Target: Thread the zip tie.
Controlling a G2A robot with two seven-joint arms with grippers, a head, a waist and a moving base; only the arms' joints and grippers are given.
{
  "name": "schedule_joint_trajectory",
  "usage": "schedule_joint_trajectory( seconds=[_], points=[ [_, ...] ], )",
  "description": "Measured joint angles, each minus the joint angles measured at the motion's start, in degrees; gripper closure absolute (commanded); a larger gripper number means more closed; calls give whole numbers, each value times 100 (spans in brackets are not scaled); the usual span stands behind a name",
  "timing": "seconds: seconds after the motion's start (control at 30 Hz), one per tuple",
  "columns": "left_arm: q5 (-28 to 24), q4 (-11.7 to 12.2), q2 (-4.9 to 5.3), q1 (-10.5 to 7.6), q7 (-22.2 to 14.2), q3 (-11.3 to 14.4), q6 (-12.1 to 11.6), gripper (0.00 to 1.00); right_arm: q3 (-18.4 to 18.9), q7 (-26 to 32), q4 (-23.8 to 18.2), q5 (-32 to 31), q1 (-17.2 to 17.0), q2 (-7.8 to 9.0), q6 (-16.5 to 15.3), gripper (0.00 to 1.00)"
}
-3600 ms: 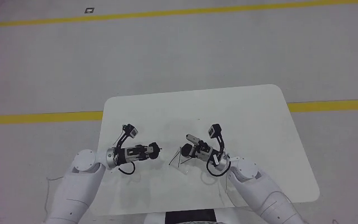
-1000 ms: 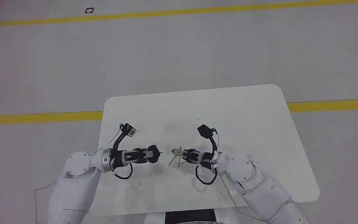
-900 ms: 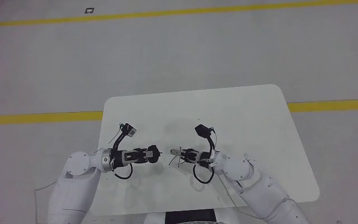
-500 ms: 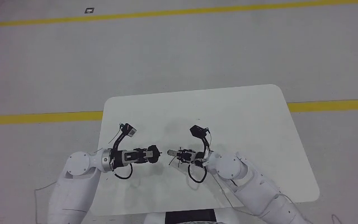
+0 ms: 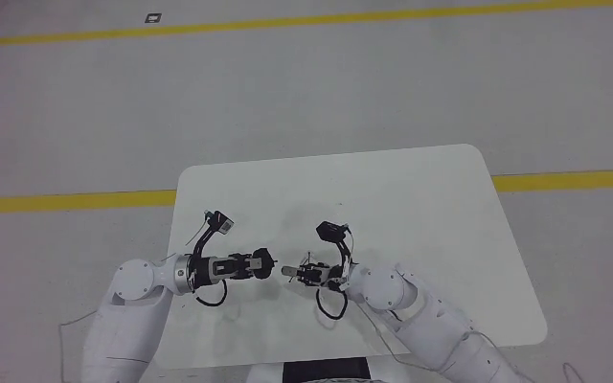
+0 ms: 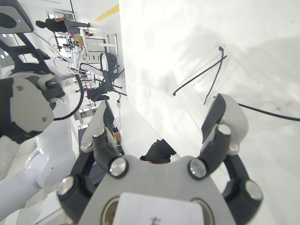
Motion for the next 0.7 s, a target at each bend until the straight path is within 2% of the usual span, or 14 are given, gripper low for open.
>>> schedule_joint_trajectory(
  seconds=[0.2, 0.57, 0.6, 0.63, 0.7],
  points=[
    [0, 0, 0, 0, 0, 0, 0, 100, -6, -149, 22, -24, -43, -2, -56, 0],
    [0, 0, 0, 0, 0, 0, 0, 100, -117, -340, 23, -201, -9, -34, 75, 0],
    [0, 0, 0, 0, 0, 0, 0, 100, -130, -353, 33, -213, -6, -38, 79, 7],
    [0, 0, 0, 0, 0, 0, 0, 100, -141, -362, 40, -227, -3, -41, 89, 34],
    [0, 0, 0, 0, 0, 0, 0, 100, -162, -378, 49, -253, 2, -47, 111, 46]
  ],
)
